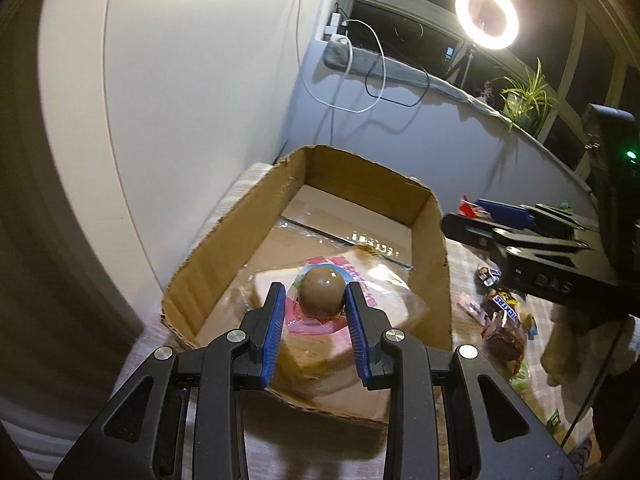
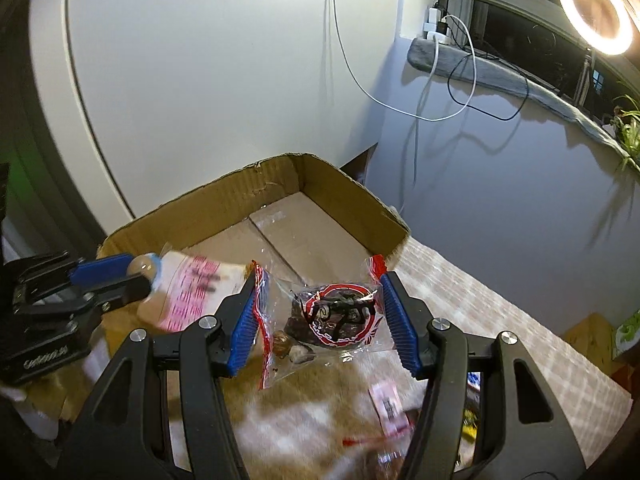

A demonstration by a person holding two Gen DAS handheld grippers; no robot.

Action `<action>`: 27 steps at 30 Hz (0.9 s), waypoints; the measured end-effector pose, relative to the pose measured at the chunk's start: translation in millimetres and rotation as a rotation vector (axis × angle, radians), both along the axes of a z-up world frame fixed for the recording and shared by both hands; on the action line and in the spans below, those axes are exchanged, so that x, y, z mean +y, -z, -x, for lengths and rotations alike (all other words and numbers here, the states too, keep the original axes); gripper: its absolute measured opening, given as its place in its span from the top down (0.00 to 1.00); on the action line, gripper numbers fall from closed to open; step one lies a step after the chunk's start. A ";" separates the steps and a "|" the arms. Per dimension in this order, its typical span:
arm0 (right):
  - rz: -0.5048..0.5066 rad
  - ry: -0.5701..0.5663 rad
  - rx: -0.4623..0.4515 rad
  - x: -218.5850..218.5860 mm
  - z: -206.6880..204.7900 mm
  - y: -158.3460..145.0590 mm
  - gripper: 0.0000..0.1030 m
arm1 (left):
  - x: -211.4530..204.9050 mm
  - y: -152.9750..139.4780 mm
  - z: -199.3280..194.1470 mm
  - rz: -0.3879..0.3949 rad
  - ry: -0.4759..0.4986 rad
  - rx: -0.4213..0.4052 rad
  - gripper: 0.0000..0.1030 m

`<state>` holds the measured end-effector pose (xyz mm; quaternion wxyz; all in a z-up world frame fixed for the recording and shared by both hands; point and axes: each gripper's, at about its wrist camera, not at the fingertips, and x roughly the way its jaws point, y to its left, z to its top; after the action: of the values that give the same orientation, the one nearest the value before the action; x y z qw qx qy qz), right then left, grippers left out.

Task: Organize snacks
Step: 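Carry the egg into the box with the left gripper while the right gripper drops the chocolate bag there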

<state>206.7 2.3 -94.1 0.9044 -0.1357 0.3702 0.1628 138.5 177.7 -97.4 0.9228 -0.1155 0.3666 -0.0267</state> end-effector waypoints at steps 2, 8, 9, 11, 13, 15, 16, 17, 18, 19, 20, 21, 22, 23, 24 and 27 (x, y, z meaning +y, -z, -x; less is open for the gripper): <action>0.004 -0.001 0.003 4.7 -8.1 3.1 0.41 | 2.5 1.3 -0.6 0.003 -0.002 0.003 0.72; 0.018 -0.011 0.018 18.0 -26.7 12.6 0.41 | 3.7 3.2 -4.1 0.008 -0.004 0.008 0.71; 0.018 -0.014 0.021 19.0 -28.6 13.8 0.41 | 4.0 3.4 -4.5 0.010 -0.005 0.008 0.71; 0.021 -0.017 0.022 20.9 -31.4 15.6 0.41 | 4.4 3.6 -4.9 0.011 -0.008 0.009 0.71; 0.026 -0.019 0.019 22.8 -32.9 16.9 0.39 | 4.2 3.4 -5.0 0.012 -0.009 0.010 0.70; 0.028 -0.020 0.018 24.0 -33.9 17.6 0.37 | 2.5 2.3 -4.0 0.011 -0.005 0.009 0.68; 0.030 -0.020 0.018 24.6 -34.4 17.9 0.30 | 2.3 2.4 -3.7 0.010 -0.003 0.009 0.66; 0.031 -0.020 0.016 25.1 -34.0 17.8 0.25 | 1.9 1.9 -3.5 0.009 -0.002 0.007 0.58; 0.033 -0.020 0.008 25.4 -32.8 17.4 0.18 | 1.8 1.2 -3.1 0.008 -0.004 0.003 0.48; 0.036 -0.019 0.000 25.6 -31.9 16.4 0.15 | 1.5 0.3 -2.6 0.006 -0.007 -0.002 0.45; 0.039 -0.018 -0.007 25.6 -31.2 15.3 0.13 | 1.3 -0.4 -2.2 0.004 -0.008 -0.006 0.43; 0.040 -0.014 -0.014 25.2 -30.5 13.9 0.11 | 0.9 -1.0 -2.0 0.003 -0.007 -0.006 0.43; 0.040 -0.010 -0.017 24.5 -30.0 12.4 0.09 | 0.5 -1.4 -1.8 0.003 -0.006 -0.005 0.43; 0.038 -0.008 -0.019 23.5 -29.5 11.1 0.09 | -0.1 -1.8 -1.8 0.001 -0.005 -0.005 0.43; 0.037 -0.007 -0.019 22.6 -29.0 10.2 0.08 | -0.7 -1.9 -2.1 -0.002 -0.006 -0.005 0.42; 0.039 -0.006 -0.014 21.5 -27.5 8.4 0.08 | -2.1 -3.0 -1.1 -0.002 -0.006 -0.006 0.42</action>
<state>234.1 23.8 -102.6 0.9038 -0.1556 0.3665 0.1571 139.6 175.6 -94.4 0.9241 -0.1156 0.3634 -0.0240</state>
